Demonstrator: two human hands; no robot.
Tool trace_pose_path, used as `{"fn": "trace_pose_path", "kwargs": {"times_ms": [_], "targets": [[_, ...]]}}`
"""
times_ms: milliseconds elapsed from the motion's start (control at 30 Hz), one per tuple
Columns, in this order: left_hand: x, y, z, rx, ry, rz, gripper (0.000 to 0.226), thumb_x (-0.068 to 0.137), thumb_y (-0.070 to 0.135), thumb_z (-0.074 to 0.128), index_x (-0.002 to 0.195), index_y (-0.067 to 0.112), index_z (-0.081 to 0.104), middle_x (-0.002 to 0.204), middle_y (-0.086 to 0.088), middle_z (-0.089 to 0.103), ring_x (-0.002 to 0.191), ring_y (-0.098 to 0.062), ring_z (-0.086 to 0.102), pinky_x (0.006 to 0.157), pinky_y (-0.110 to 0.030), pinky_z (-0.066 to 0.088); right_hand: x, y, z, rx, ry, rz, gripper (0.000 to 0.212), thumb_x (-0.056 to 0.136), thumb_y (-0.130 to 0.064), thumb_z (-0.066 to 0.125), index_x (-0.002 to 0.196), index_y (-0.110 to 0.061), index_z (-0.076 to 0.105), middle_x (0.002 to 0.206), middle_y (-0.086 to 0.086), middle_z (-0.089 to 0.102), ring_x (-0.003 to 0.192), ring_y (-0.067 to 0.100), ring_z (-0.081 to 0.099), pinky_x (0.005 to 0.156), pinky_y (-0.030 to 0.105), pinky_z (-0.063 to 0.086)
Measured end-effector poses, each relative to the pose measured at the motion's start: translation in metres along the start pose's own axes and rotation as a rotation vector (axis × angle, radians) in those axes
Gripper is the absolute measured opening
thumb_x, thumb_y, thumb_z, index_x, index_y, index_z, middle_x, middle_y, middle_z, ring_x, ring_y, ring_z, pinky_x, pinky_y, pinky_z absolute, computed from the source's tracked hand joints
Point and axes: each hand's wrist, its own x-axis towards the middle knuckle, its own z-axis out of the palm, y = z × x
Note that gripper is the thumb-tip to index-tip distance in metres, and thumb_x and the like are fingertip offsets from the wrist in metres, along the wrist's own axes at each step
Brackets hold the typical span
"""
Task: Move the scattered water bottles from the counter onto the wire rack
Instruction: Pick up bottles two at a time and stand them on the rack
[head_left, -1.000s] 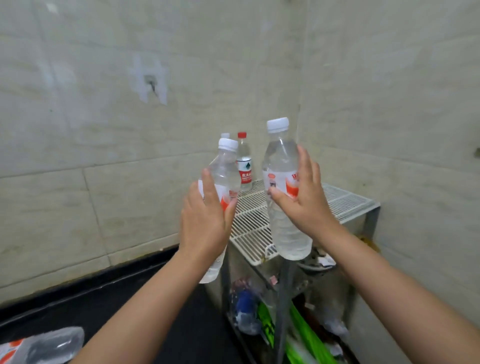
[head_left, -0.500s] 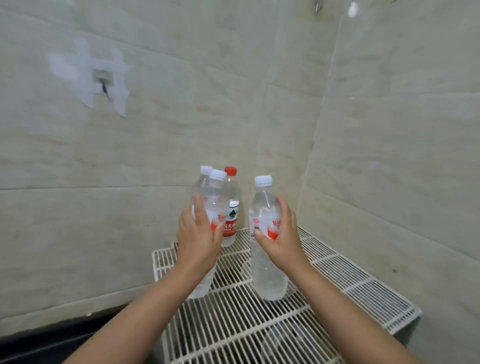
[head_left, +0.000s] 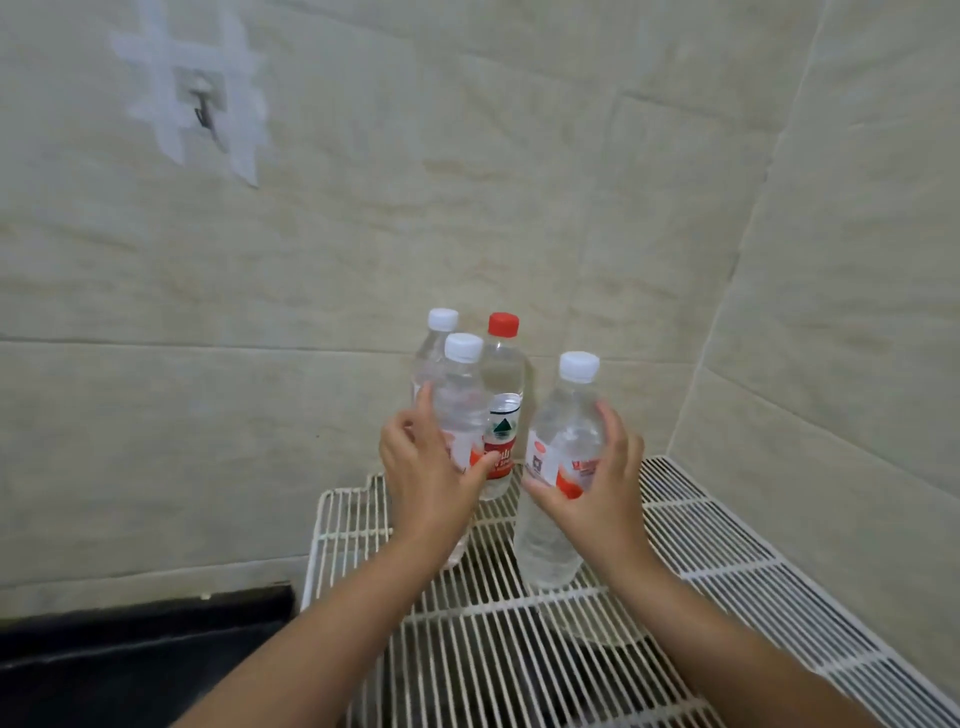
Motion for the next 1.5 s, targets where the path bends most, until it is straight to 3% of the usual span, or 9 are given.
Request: {"fn": "trace_pose_path", "kwargs": {"times_ms": [300, 467, 600, 800, 900, 1033, 1167, 1300, 1500], "targets": [[0.008, 0.029, -0.038, 0.013, 0.056, -0.005, 0.073, 0.085, 0.036, 0.060, 0.143, 0.012, 0.024, 0.139, -0.016, 0.033, 0.132, -0.029, 0.033, 0.110, -0.042, 0.031, 0.039, -0.020, -0.047, -0.096, -0.001, -0.128, 0.079, 0.076, -0.060, 0.049, 0.134, -0.007, 0.039, 0.131, 0.014, 0.043, 0.121, 0.027, 0.043, 0.097, 0.035, 0.038], [0.046, 0.072, -0.058, 0.204, -0.174, 0.069, 0.051, 0.091, 0.014, 0.053, 0.139, 0.007, 0.037, 0.143, -0.014, 0.043, 0.130, -0.027, 0.042, 0.106, -0.035, 0.035, 0.081, -0.061, -0.061, -0.593, -0.299, -0.180, 0.046, 0.088, -0.058, 0.041, 0.072, -0.015, 0.047, 0.072, -0.003, 0.047, 0.079, 0.022, 0.050, 0.049, 0.023, 0.030], [0.048, 0.075, -0.074, 0.211, -0.370, 0.089, 0.046, 0.089, -0.001, 0.052, 0.134, 0.005, 0.045, 0.138, -0.014, 0.050, 0.123, -0.025, 0.049, 0.096, -0.026, 0.038, 0.092, -0.060, -0.069, -0.624, -0.457, -0.290, 0.036, 0.093, -0.037, 0.045, 0.102, -0.004, 0.059, 0.082, 0.007, 0.057, 0.084, 0.025, 0.053, 0.054, 0.027, 0.034], [0.028, 0.078, -0.071, 0.323, -0.006, 0.015, 0.040, 0.077, 0.033, 0.072, 0.101, 0.002, 0.064, 0.083, -0.004, 0.057, 0.075, -0.017, 0.050, 0.050, -0.022, 0.033, 0.095, -0.059, -0.095, -0.429, -0.713, -0.291, 0.034, 0.093, -0.021, 0.050, 0.125, -0.012, 0.054, 0.135, 0.007, 0.053, 0.124, 0.022, 0.047, 0.097, 0.027, 0.037], [0.018, 0.084, -0.063, 0.357, -0.019, -0.006, 0.048, 0.081, 0.041, 0.066, 0.112, 0.005, 0.057, 0.104, -0.010, 0.060, 0.088, -0.023, 0.055, 0.063, -0.026, 0.041, 0.095, -0.062, -0.095, -0.460, -0.688, -0.280, 0.043, 0.090, -0.034, 0.054, 0.128, -0.014, 0.050, 0.126, 0.008, 0.056, 0.095, 0.023, 0.061, 0.080, 0.030, 0.047], [0.019, 0.090, -0.068, 0.385, -0.190, 0.070, 0.052, 0.089, 0.026, 0.056, 0.136, 0.008, 0.041, 0.137, -0.013, 0.048, 0.121, -0.026, 0.050, 0.097, -0.033, 0.042, 0.091, -0.067, -0.091, -0.708, -0.606, -0.269, 0.039, 0.089, -0.047, 0.050, 0.083, -0.009, 0.054, 0.066, 0.003, 0.054, 0.050, 0.012, 0.047, 0.046, 0.021, 0.035], [0.017, 0.090, -0.075, 0.405, -0.226, 0.068, 0.055, 0.087, 0.022, 0.061, 0.136, 0.009, 0.040, 0.136, -0.011, 0.051, 0.121, -0.026, 0.051, 0.097, -0.033, 0.043, 0.091, -0.066, -0.090, -0.557, -0.683, -0.319, 0.031, 0.092, -0.030, 0.052, 0.110, -0.006, 0.058, 0.099, 0.012, 0.059, 0.077, 0.024, 0.060, 0.057, 0.024, 0.044], [0.017, 0.089, -0.076, 0.401, -0.211, 0.085, 0.054, 0.085, 0.022, 0.064, 0.134, 0.010, 0.044, 0.132, -0.011, 0.055, 0.118, -0.026, 0.053, 0.096, -0.033, 0.044, 0.096, -0.064, -0.099, -0.500, -0.761, -0.344, 0.033, 0.091, -0.018, 0.053, 0.124, -0.016, 0.054, 0.136, 0.004, 0.051, 0.123, 0.021, 0.047, 0.102, 0.033, 0.038], [0.021, 0.093, -0.075, 0.439, -0.194, 0.075, 0.055, 0.082, 0.028, 0.068, 0.130, 0.012, 0.048, 0.129, -0.009, 0.057, 0.116, -0.024, 0.054, 0.090, -0.030, 0.045, 0.090, -0.063, -0.094, -0.471, -0.635, -0.246, 0.045, 0.085, -0.033, 0.062, 0.124, -0.011, 0.053, 0.128, 0.008, 0.054, 0.071, 0.017, 0.056, 0.052, 0.019, 0.045]]}}
